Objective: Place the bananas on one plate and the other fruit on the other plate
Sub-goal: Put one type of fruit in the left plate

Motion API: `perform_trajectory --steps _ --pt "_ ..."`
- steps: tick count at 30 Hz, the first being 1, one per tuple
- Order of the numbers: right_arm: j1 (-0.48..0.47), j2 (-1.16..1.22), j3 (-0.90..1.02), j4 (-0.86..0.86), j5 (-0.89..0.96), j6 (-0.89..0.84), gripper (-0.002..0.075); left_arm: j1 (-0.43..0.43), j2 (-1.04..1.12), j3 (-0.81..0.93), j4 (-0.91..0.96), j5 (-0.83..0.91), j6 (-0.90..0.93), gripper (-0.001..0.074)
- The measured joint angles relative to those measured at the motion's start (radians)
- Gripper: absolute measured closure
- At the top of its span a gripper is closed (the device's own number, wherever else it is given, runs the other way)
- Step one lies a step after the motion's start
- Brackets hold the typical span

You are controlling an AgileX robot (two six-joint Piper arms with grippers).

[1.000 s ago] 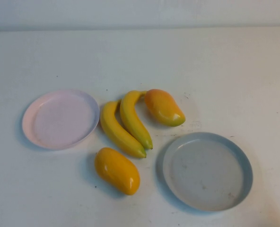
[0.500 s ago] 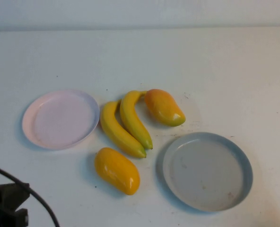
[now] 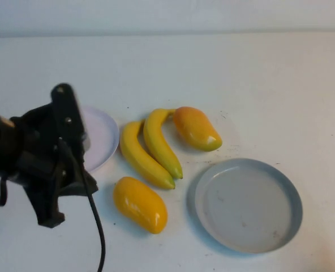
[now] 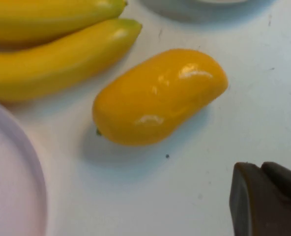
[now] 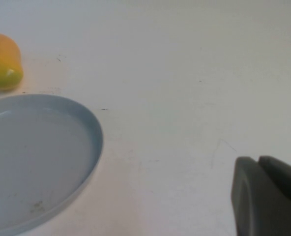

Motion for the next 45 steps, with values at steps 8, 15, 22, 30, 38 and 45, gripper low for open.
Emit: perform_trajectory --steps 8,15,22,30,38,45 --pt "0.000 0.000 0.000 0.000 0.000 0.000 0.0742 -0.149 0.233 -0.155 0.081 0.010 0.245 0.0736" --pt "0.000 0.000 0.000 0.000 0.000 0.000 0.0742 -0.224 0.363 -0.198 0.173 -0.038 0.256 0.0498" --pt "0.000 0.000 0.000 0.000 0.000 0.000 0.0742 -0.273 0.430 -0.198 0.190 -0.166 0.262 0.0080" --pt "0.000 0.000 0.000 0.000 0.000 0.000 0.0742 -0.282 0.459 -0.200 0.211 -0.200 0.321 0.0066" --pt "0.000 0.000 0.000 0.000 0.000 0.000 0.0742 -0.282 0.487 -0.200 0.237 -0.206 0.333 0.0066" --pt "0.000 0.000 0.000 0.000 0.000 0.000 0.0743 -0.282 0.532 -0.200 0.239 -0.206 0.354 0.0066"
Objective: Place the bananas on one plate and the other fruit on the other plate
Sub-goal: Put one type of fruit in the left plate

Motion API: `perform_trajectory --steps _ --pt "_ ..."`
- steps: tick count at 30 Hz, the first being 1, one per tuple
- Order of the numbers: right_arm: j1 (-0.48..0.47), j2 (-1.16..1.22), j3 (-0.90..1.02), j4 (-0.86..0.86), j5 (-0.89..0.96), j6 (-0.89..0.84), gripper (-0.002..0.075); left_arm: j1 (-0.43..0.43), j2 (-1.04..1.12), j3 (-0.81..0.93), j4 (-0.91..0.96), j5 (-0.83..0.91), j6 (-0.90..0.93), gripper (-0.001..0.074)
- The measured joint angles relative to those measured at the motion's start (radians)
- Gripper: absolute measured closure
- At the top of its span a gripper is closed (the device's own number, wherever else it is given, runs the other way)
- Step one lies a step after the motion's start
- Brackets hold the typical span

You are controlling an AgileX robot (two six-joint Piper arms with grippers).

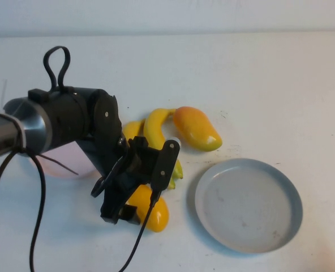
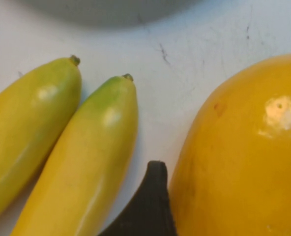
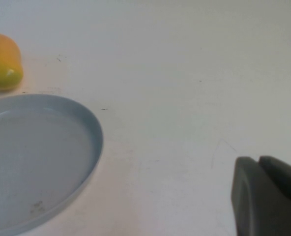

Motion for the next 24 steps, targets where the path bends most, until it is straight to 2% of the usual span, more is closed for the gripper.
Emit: perform_trajectory --steps 11,13,16,20,24 --pt "0.000 0.000 0.000 0.000 0.000 0.000 0.0743 0.000 0.029 0.000 0.000 -0.009 0.006 0.0071" --pt "0.000 0.000 0.000 0.000 0.000 0.000 0.0743 0.000 0.029 0.000 0.000 -0.009 0.006 0.0101" --pt "0.000 0.000 0.000 0.000 0.000 0.000 0.0743 0.000 0.029 0.000 0.000 0.004 0.006 0.0196" --pt "0.000 0.000 0.000 0.000 0.000 0.000 0.0743 -0.001 0.029 -0.001 0.000 0.051 -0.002 0.0198" --pt "0.000 0.000 0.000 0.000 0.000 0.000 0.0743 -0.001 -0.001 -0.001 0.000 0.078 -0.094 0.0199"
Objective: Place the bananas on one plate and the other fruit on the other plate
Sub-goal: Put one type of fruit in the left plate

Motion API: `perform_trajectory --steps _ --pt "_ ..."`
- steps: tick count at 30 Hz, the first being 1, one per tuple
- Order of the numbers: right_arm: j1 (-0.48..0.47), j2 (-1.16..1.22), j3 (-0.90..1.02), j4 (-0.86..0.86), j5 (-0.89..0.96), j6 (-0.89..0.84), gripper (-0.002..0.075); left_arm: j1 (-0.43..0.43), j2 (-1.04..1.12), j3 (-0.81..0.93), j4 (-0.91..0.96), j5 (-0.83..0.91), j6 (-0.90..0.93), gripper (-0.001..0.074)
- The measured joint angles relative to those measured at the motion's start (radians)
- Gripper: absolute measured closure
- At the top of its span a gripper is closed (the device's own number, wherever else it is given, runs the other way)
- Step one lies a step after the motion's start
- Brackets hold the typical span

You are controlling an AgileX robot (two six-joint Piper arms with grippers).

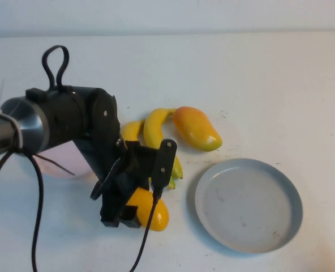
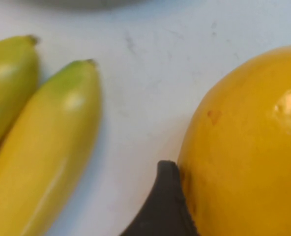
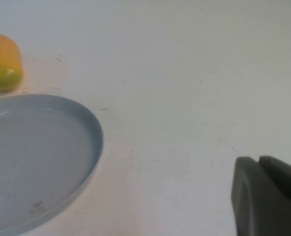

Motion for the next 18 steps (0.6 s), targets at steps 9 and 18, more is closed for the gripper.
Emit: perform_trajectory --steps 9,18 --pt "0.000 0.000 0.000 0.000 0.000 0.000 0.0743 0.157 -0.081 -0.042 0.208 -0.275 -0.833 0.0199" --pt "0.000 0.000 0.000 0.000 -0.002 0.000 0.0743 0.331 0.018 -0.202 0.251 -0.219 -1.121 0.0199"
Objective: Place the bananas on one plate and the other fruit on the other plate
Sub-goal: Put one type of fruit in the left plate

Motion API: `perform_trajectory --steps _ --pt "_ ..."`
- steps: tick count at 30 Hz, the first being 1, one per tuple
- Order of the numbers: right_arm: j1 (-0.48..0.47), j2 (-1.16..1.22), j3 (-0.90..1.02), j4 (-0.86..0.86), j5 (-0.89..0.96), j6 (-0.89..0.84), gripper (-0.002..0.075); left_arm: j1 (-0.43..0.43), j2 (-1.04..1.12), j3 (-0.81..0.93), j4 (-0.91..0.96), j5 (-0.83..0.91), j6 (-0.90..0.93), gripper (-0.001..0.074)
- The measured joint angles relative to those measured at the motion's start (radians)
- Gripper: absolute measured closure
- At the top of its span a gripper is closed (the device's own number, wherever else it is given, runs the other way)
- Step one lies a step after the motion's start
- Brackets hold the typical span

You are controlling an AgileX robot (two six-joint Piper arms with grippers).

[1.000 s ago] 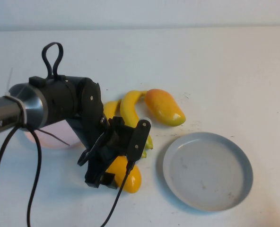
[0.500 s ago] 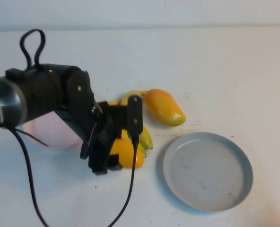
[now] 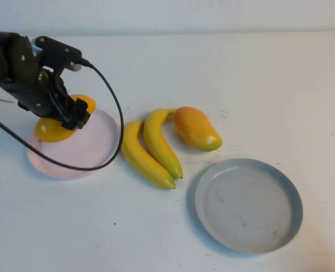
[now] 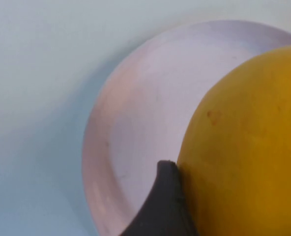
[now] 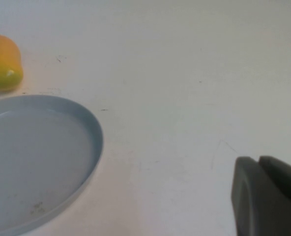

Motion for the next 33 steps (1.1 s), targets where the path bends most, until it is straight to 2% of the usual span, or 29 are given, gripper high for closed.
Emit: perform_trajectory --steps 5,11,16,22,33 --pt "0.000 0.000 0.000 0.002 0.000 0.000 0.0743 0.025 0.105 -0.110 0.000 0.092 -0.057 0.0199" --pt "0.000 0.000 0.000 0.002 0.000 0.000 0.0743 0.025 0.173 -0.145 0.000 0.130 -0.075 0.0199" --pt "0.000 0.000 0.000 0.002 0.000 0.000 0.0743 0.025 0.184 -0.145 0.000 0.145 -0.077 0.0198" --pt "0.000 0.000 0.000 0.002 0.000 0.000 0.0743 0.025 0.185 -0.163 0.009 0.185 -0.146 0.0129" --pt "0.000 0.000 0.000 0.002 0.000 0.000 0.0743 0.010 0.159 -0.324 0.050 0.309 -0.280 0.0118"
